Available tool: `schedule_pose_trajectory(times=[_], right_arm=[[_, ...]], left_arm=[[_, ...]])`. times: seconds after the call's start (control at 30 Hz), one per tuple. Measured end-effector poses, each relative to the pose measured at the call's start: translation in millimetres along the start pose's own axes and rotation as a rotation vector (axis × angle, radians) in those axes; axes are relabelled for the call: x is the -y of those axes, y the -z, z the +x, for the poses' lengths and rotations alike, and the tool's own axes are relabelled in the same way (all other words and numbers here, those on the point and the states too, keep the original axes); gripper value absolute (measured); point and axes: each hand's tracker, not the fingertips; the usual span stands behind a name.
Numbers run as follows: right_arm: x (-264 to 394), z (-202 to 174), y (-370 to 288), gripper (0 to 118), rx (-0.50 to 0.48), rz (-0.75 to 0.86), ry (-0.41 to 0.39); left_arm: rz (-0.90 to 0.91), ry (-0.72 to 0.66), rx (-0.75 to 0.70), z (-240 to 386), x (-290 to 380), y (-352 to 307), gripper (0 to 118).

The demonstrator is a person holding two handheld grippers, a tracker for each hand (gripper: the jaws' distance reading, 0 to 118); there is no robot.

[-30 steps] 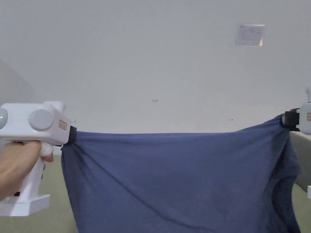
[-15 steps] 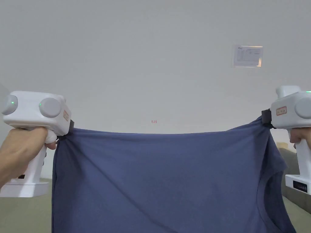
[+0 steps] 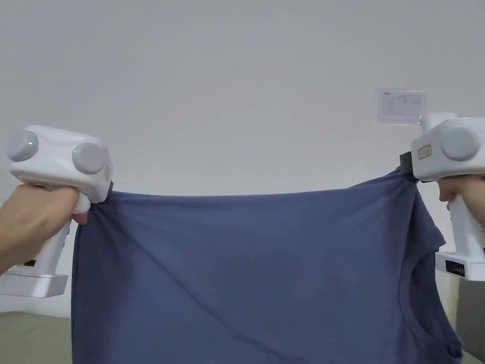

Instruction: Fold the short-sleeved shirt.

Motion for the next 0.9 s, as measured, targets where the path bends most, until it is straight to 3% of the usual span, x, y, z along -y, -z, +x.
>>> schedule_pose_trajectory(times=[0.07, 0.27, 0.5, 0.6, 0.77, 0.9], right_arm=[[6, -1, 18, 0, -0.012, -0.017, 0.017], [70, -14, 64, 0, -0.010, -0.112, -0.058], [208, -23, 105, 0, -0.019, -0.296, -0.050], [283, -18, 94, 0, -0.051, -0.401, -0.007], [376, -13, 40, 0, -0.073, -0.521, -0.018], [424, -7, -27, 0, -0.124, -0.589, 0.001]], left_arm=[[0.002, 0.000, -0.005, 7, 4, 18, 0], [-0.030, 0.019, -0.038, 30, 56, 83, 0], [-0.198, 0.056, 0.010, 49, 166, 151, 0], [-0.266, 0.029, 0.046, 51, 228, 159, 0], [-0.393, 0.139, 0.054, 45, 333, 137, 0], [-0.471, 0.063, 0.103, 25, 401, 94, 0]])
